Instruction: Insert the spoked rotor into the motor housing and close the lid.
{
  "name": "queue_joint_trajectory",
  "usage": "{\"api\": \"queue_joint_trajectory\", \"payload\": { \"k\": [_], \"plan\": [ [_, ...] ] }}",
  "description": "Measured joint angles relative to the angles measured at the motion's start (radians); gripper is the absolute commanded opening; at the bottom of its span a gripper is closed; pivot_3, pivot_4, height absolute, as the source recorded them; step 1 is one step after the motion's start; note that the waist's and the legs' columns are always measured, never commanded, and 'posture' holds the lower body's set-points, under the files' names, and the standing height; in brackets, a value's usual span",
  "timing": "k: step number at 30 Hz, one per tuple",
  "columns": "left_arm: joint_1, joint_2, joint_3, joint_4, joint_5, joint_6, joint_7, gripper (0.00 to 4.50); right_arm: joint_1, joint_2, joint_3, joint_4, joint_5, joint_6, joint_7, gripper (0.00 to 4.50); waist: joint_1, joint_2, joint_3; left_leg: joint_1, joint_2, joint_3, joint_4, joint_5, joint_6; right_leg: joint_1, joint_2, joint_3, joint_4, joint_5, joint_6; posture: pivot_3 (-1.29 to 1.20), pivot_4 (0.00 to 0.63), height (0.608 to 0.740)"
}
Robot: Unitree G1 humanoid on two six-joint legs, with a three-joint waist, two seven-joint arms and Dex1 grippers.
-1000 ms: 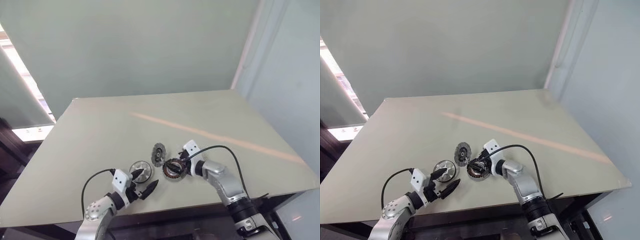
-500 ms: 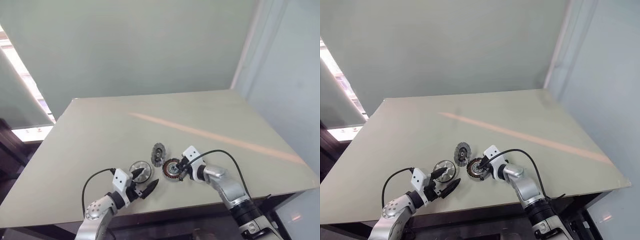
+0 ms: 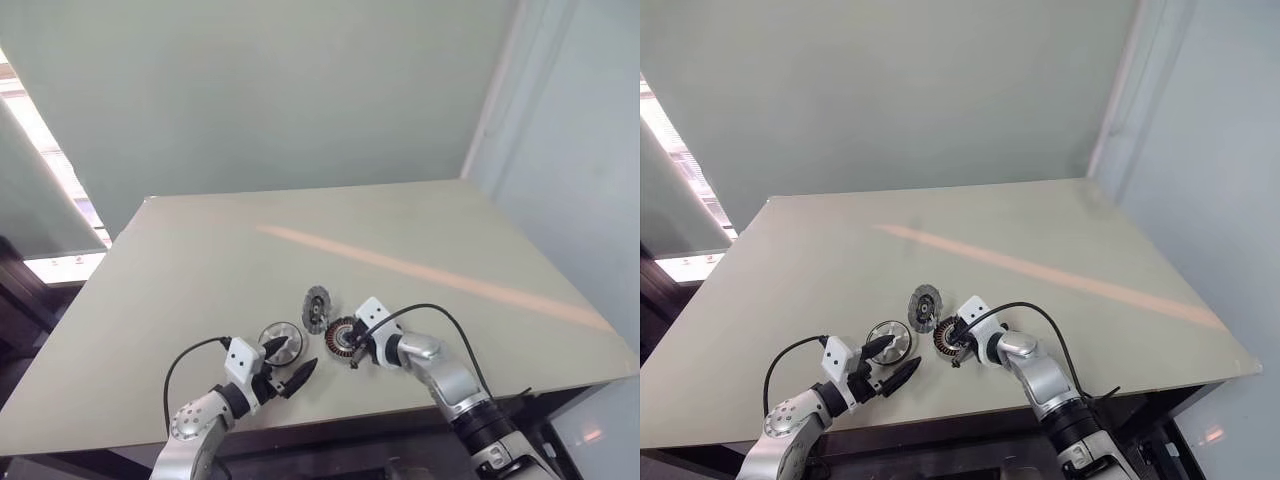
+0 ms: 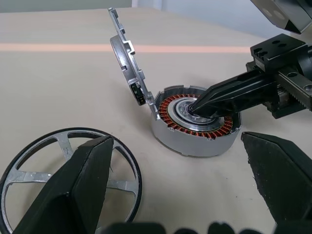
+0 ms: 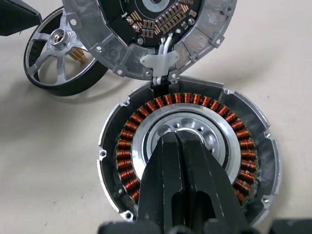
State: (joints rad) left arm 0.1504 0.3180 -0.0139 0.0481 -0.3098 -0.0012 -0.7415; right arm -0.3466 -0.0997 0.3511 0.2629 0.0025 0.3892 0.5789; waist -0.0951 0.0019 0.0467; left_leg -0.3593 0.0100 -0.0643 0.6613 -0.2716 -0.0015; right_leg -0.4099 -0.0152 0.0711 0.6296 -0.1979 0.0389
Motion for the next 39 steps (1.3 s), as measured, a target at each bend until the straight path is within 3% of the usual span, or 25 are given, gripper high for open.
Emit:
{"api": "queue_joint_trajectory", "payload": {
  "k": [24, 39],
  "plan": [
    [0.009, -0.012, -0.004, 0.000, 0.001, 0.000, 0.002, 4.50, -0.057, 0.019, -0.063, -0.013, 0.015, -0.026, -0.009, 0.03, 0.000, 0.000, 0.000, 0.000, 0.000, 0.000, 0.000, 0.000, 0.000, 0.000, 0.000, 0.000, 0.000, 0.000, 0.000, 0.00, 0.000, 0.740],
    [0.005, -0.011, -0.003, 0.000, 0.001, -0.001, 0.007, 4.50, -0.037, 0.012, -0.050, 0.099, 0.000, -0.034, -0.012, 0.03, -0.001, 0.000, 0.000, 0.000, 0.000, 0.000, 0.000, 0.000, 0.000, 0.000, 0.000, 0.000, 0.001, 0.000, 0.000, 0.00, 0.000, 0.740]
  ]
}}
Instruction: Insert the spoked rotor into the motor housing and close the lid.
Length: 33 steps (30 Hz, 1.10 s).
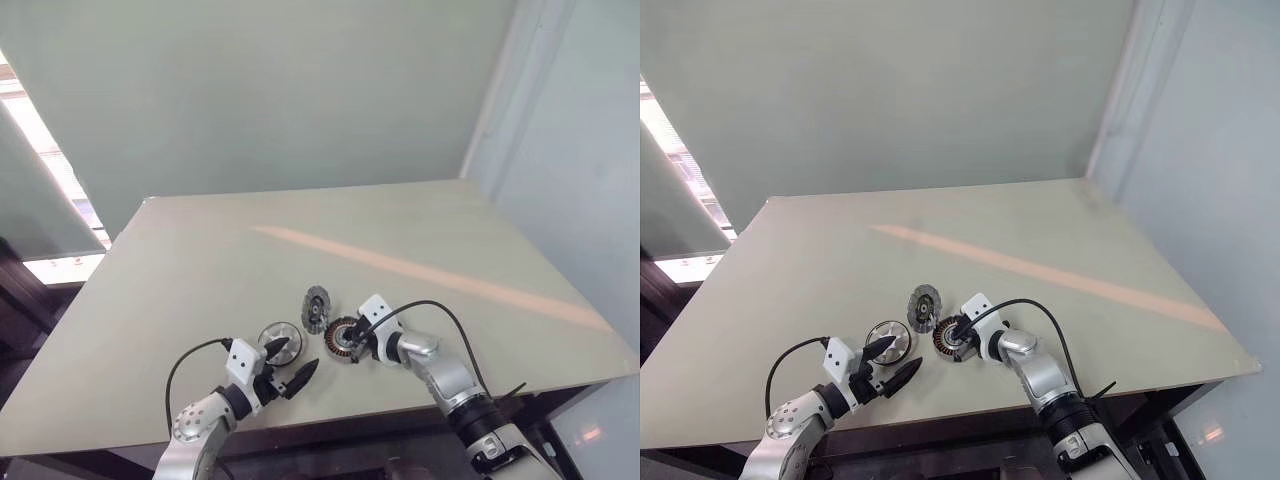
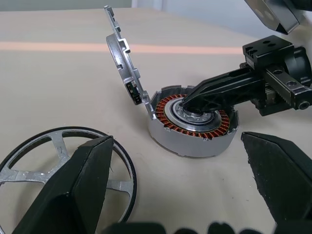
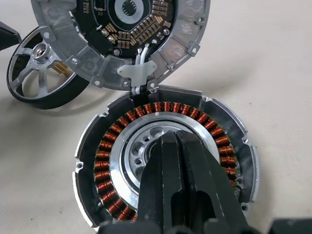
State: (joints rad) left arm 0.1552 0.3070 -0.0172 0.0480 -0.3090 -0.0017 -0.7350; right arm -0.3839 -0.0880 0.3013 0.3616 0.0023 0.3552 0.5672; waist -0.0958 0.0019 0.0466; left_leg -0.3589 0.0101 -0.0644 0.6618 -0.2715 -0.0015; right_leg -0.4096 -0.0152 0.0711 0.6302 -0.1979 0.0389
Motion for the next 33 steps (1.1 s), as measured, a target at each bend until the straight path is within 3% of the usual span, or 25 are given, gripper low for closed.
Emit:
{"api": "queue_joint_trajectory", "payload": {
  "k": [12, 20, 33],
  "plan": [
    [-0.007, 0.002, 0.000, 0.000, 0.000, 0.000, -0.005, 4.50, -0.008, 0.013, -0.035, -0.120, 0.019, 0.026, 0.006, 0.03, 0.000, 0.000, 0.000, -0.001, 0.000, 0.000, -0.001, 0.000, 0.000, 0.000, 0.000, 0.000, -0.001, 0.000, 0.000, 0.00, 0.000, 0.740],
    [-0.010, 0.001, -0.001, 0.000, 0.000, 0.000, -0.005, 4.50, 0.023, 0.016, 0.046, -0.064, -0.004, 0.035, 0.022, 0.03, 0.000, 0.000, 0.000, 0.000, 0.000, 0.000, 0.000, 0.000, 0.000, 0.000, 0.000, 0.000, 0.000, 0.000, 0.000, 0.00, 0.000, 0.740],
    [-0.009, 0.001, -0.001, 0.000, 0.000, 0.000, -0.002, 4.50, -0.006, 0.017, -0.011, -0.067, 0.009, 0.024, 0.006, 0.03, 0.000, 0.000, 0.000, -0.001, 0.000, 0.000, -0.001, 0.000, 0.000, -0.001, 0.000, 0.000, -0.001, 0.000, 0.000, 0.00, 0.000, 0.740]
  ]
}}
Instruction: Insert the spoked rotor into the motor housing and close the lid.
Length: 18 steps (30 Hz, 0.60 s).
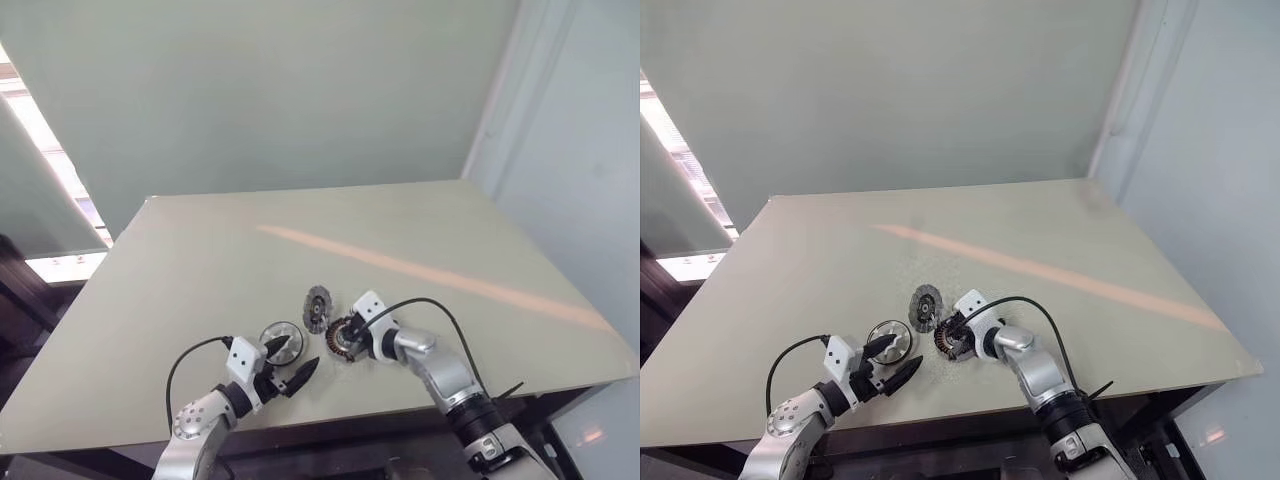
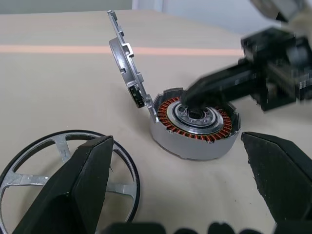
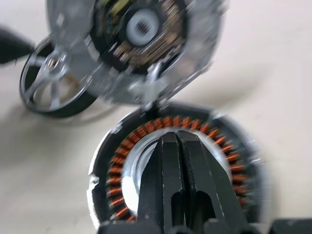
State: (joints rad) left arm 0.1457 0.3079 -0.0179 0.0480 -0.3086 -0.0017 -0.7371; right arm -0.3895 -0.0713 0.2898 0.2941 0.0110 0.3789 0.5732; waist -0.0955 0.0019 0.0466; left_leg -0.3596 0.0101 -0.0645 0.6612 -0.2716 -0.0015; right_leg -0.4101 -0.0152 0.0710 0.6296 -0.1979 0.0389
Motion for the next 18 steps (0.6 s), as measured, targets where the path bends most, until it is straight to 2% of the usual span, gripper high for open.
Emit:
{"api": "queue_joint_trajectory", "payload": {
  "k": [9, 18],
  "plan": [
    [0.000, 0.000, 0.000, 0.000, 0.000, -0.001, -0.001, 4.50, -0.001, -0.024, 0.004, -0.036, -0.003, 0.025, 0.007, 0.03, 0.000, 0.000, 0.000, 0.000, 0.000, 0.000, 0.000, 0.000, 0.000, 0.000, 0.000, 0.000, 0.000, 0.000, 0.000, 0.00, 0.000, 0.740],
    [-0.005, -0.002, -0.001, 0.000, 0.000, -0.002, -0.001, 4.50, 0.019, -0.027, 0.043, 0.031, -0.031, 0.020, -0.004, 0.03, 0.000, 0.000, 0.000, 0.001, 0.000, 0.000, 0.001, 0.000, 0.000, 0.001, 0.000, 0.000, 0.000, 0.000, 0.000, 0.00, 0.000, 0.740]
  ]
}}
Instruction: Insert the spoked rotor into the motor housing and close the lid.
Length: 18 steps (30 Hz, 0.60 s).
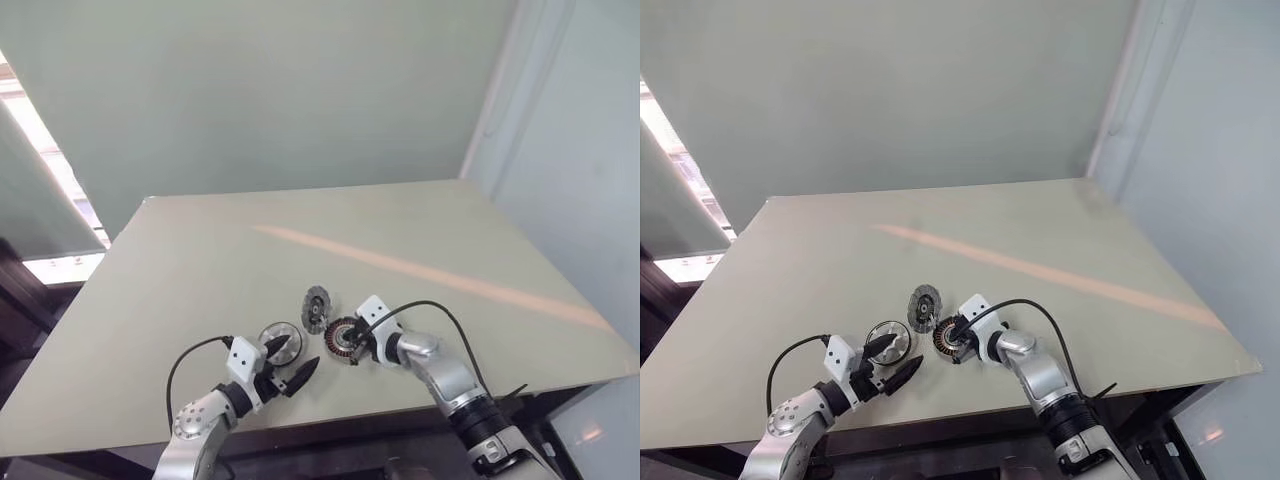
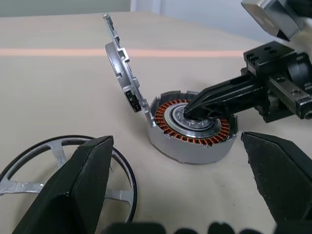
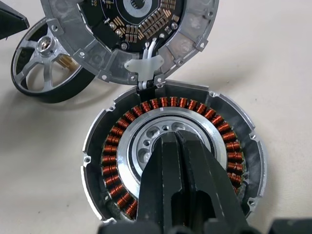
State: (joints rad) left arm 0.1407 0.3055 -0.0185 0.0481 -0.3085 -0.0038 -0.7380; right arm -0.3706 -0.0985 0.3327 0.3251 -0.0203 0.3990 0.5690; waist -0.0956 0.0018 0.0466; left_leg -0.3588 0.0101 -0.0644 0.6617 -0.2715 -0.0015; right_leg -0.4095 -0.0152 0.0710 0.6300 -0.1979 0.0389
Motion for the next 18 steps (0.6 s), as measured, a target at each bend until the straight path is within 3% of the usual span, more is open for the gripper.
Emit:
{"api": "queue_joint_trajectory", "payload": {
  "k": [18],
  "plan": [
    [0.001, 0.000, -0.006, 0.000, 0.001, 0.000, -0.002, 4.50, -0.017, 0.002, -0.023, -0.111, 0.011, 0.031, 0.000, 0.03, 0.000, 0.000, 0.000, -0.001, 0.000, 0.000, 0.000, 0.000, 0.000, -0.001, 0.000, 0.000, 0.000, 0.000, 0.000, 0.00, 0.000, 0.740]
  ]
}}
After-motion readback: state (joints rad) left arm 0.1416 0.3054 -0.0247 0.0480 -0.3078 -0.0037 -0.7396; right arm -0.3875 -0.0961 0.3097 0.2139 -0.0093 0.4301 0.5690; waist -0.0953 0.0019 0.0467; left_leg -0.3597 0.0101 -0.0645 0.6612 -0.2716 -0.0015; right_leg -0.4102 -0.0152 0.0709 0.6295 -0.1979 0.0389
